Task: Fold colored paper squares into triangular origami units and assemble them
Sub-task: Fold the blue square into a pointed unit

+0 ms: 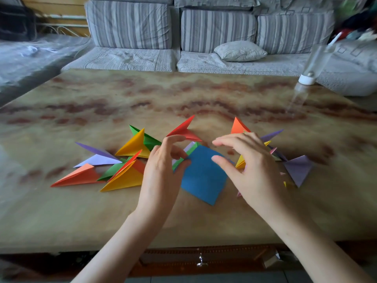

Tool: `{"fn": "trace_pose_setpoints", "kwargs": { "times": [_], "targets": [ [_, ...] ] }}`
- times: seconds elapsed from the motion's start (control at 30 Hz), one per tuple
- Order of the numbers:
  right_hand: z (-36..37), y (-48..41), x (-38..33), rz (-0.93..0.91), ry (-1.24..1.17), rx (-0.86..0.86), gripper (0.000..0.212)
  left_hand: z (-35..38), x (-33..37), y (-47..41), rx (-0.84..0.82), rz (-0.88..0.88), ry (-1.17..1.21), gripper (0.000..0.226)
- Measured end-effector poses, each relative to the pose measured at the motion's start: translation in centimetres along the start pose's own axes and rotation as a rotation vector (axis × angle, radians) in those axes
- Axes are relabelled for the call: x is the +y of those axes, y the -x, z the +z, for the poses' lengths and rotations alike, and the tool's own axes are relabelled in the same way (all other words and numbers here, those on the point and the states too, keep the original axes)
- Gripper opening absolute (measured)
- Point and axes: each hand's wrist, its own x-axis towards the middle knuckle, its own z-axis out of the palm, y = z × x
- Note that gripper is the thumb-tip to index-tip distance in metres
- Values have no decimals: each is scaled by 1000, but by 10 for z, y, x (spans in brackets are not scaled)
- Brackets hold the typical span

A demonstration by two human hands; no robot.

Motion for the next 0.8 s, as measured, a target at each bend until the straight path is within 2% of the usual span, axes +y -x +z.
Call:
{"fn": "trace_pose_setpoints", "kwargs": {
  "times": [0.13,0.23,0.33,0.43,0.53,0.67,0.8],
  "targets": [
    [3,2,-1,136,-76,-72,46,-8,4,-6,20,-38,200,33],
    [2,0,-2,202,-101,-19,39,-13,7,-8,-9,-169,447,28],
    [-2,-3,-8,281,-263,16,30,-18,12,-7,-41,-280,691,25],
    [-4,-4,-13,343,-473,20,30,-20,12,-5,-99,-399,745,34],
    [-3,-4,-14,356,-524,4,31,-21,12,-5,-163,-477,803,34],
    [-5,-4,-11,160,-379,-20,32,-23,10,-4,-150,-482,828,21],
    [-6,-3,-4,-52,-202,-196,64,-26,7,-5,-151,-516,889,16]
  ]
}}
